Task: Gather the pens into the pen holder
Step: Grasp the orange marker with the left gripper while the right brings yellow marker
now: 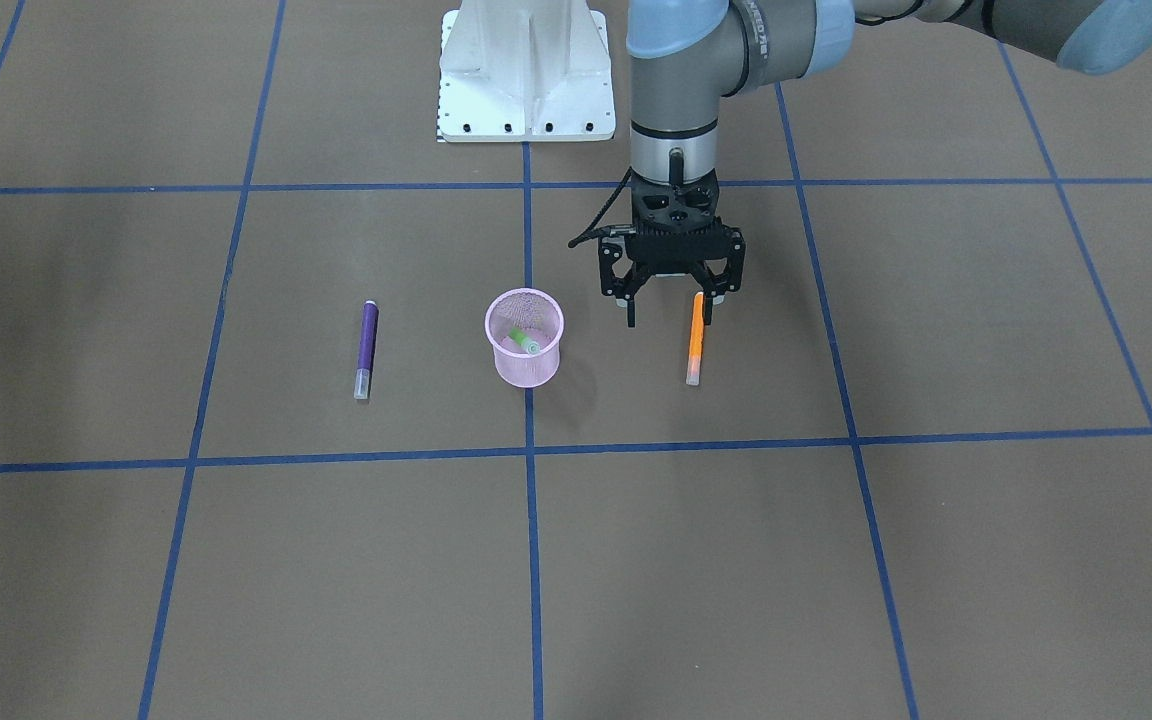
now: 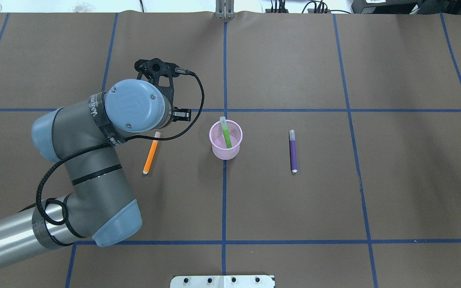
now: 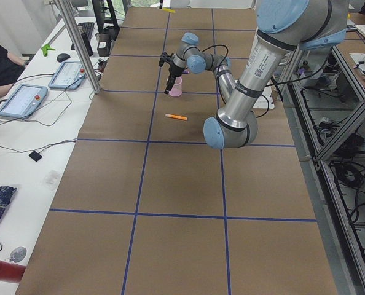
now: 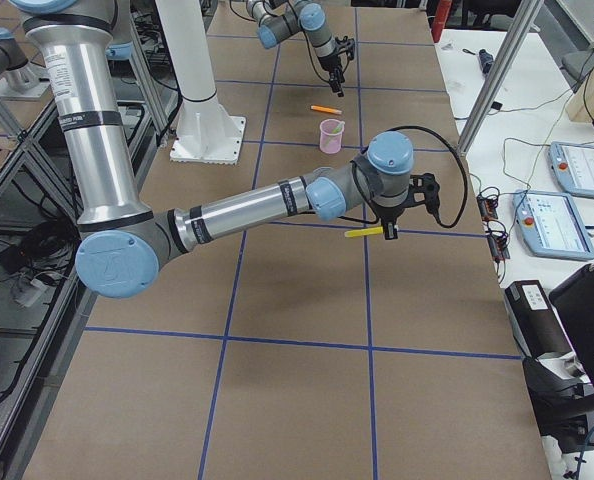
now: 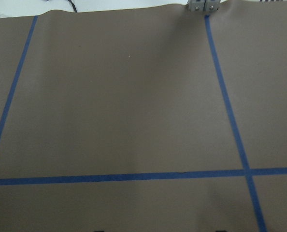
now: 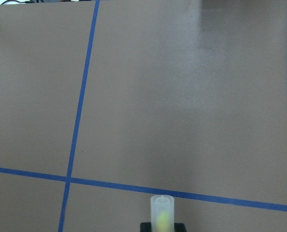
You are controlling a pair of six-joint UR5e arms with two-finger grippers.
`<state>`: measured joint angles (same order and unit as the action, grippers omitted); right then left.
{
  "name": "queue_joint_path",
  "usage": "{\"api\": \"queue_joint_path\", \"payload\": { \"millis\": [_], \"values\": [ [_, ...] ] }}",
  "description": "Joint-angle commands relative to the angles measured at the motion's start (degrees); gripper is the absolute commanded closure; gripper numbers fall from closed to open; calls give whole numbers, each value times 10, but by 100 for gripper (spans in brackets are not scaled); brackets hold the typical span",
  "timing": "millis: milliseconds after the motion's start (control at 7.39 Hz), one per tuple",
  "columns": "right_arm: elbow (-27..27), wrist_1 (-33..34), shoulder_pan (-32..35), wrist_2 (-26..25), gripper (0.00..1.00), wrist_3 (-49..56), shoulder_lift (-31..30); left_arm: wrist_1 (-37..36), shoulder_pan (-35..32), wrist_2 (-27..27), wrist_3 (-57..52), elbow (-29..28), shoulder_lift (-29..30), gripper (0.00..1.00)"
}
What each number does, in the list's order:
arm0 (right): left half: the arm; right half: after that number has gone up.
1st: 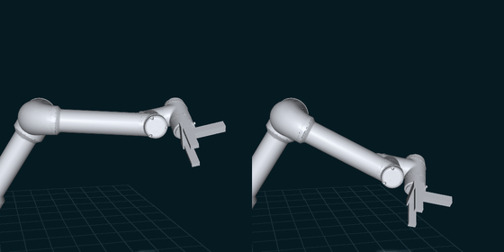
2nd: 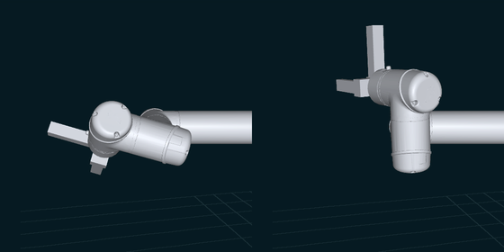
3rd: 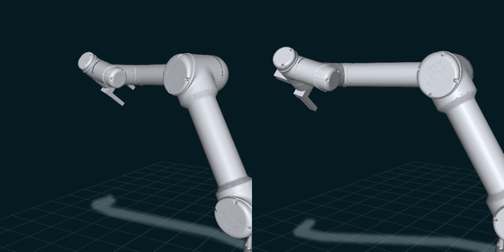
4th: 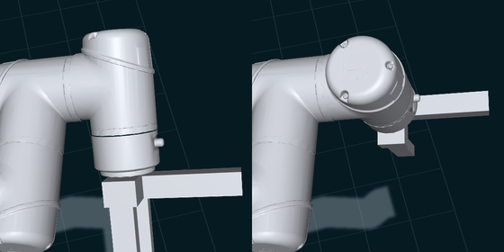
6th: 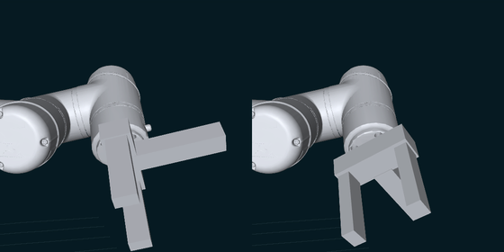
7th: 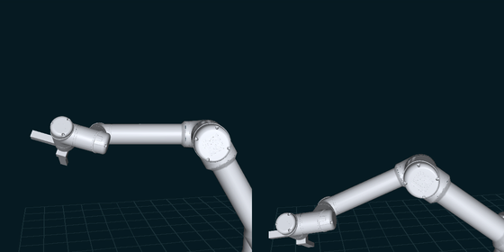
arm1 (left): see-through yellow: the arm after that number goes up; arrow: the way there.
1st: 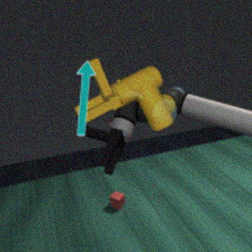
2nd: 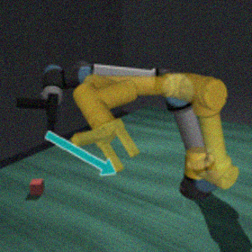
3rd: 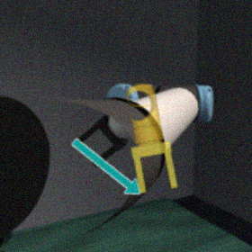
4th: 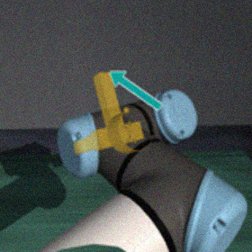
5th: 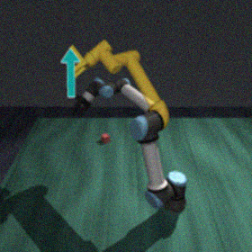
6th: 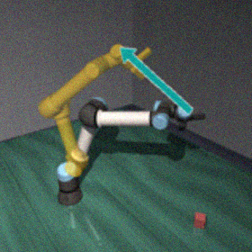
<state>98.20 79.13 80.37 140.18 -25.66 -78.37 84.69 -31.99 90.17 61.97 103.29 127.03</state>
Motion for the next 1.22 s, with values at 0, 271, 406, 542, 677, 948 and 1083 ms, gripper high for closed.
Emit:
{"api": "queue_joint_path", "payload": {
  "millis": [0, 271, 406, 542, 677, 948, 1083],
  "values": [
    [-1, 1, -34, -8, 100, -36, 28, 10, -26, 118, -48, -53, 0, 16],
    [0, 1, -60, -24, 100, -85, 57, 92, -39, 176, -55, -124, 0, 16],
    [0, 1, -68, -26, 100, -93, 62, 126, -42, 200, -57, -154, 0, 16],
    [1, 1, -78, -28, 100, -98, 66, 134, -41, 202, -70, -167, -2, 17],
    [-1, 1, -91, -35, 100, -100, 81, 135, -42, 211, -84, -168, -9, 17],
    [1, 1, -101, -39, 100, -120, 88, 132, -53, 230, -100, -168, -11, 17],
    [2, 1, -102, -39, 100, -120, 89, 134, -54, 231, -105, -168, -18, 18]
  ]
}}
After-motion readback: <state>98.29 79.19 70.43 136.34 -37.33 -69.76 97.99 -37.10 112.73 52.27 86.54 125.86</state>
